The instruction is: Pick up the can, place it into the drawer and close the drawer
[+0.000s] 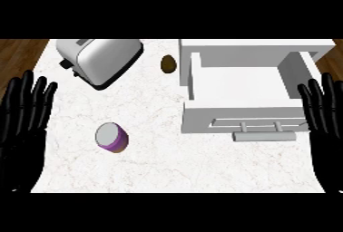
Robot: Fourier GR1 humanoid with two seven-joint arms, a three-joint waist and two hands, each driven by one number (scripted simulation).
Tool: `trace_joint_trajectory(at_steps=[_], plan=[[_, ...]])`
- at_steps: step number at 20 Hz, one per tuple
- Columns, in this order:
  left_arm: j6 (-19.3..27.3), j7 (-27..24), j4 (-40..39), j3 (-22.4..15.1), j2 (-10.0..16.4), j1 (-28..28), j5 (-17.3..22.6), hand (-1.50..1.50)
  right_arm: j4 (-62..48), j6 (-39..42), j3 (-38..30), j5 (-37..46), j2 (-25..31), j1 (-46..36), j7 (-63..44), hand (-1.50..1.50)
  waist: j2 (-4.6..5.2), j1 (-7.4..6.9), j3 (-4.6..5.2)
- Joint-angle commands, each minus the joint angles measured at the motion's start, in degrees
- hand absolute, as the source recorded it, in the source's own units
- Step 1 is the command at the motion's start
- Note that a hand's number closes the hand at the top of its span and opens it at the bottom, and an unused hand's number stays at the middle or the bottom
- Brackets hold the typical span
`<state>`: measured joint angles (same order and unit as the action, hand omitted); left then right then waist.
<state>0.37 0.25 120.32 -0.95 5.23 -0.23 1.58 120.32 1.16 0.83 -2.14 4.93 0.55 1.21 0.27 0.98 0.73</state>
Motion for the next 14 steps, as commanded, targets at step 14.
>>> trace_joint_trajectory(at_steps=[14], plan=[[-38.2,7.92,-8.71,-3.24,21.87,-0.87,31.45,-1.5,-2.21,-1.79,-3.53,1.63,0.97,8.94,-8.44,-1.5,-0.26,-0.48,-0.74]])
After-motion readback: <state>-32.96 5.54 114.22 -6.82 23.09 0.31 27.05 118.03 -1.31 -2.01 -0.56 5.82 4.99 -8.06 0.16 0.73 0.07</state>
